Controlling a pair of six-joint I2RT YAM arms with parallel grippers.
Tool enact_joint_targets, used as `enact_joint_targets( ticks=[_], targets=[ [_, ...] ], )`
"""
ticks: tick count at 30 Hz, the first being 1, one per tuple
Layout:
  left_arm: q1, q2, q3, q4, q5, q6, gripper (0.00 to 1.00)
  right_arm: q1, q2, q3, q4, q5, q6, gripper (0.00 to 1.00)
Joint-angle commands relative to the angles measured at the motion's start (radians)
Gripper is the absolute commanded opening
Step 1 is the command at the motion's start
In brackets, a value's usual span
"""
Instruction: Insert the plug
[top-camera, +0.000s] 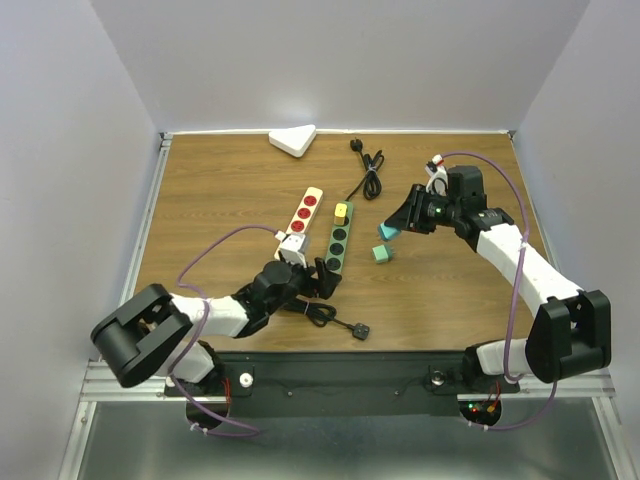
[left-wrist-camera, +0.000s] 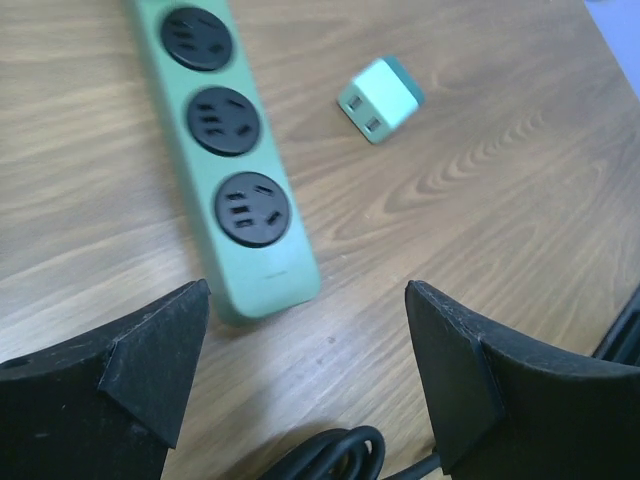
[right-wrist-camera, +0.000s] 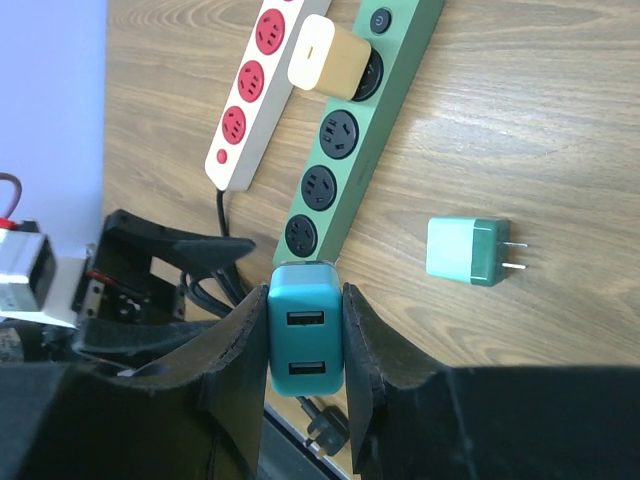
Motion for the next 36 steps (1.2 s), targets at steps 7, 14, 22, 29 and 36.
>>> enact_joint_targets(
  ticks=[7, 14, 22, 29, 36],
  targets=[
    [0.005, 0.026, 0.030, -0.010, -0.012, -0.017, 0.91, 0.004, -0.019, 0.030, 0.009, -0.002, -0.012, 0.00],
    [0.002, 0.131, 0.090, 0.003, 0.088, -0.028, 0.91, 0.006, -0.039, 0.026, 0.007, 0.004, -0.012, 0.00],
    [-0.127, 0.276, 0.210, 0.109, 0.176, -0.098, 0.91, 0.011, 0.000, 0.059, -0.022, 0.082, -0.026, 0.00],
    [-0.184, 0.301, 0.220, 0.142, 0.182, -0.129, 0.91, 0.063, 0.065, 0.102, -0.045, 0.187, -0.054, 0.00],
    [-0.032, -0.039, 0.145, -0.125, 0.047, -0.064, 0.91, 0.178, 0.208, 0.207, -0.047, 0.268, -0.158, 0.00]
  ],
)
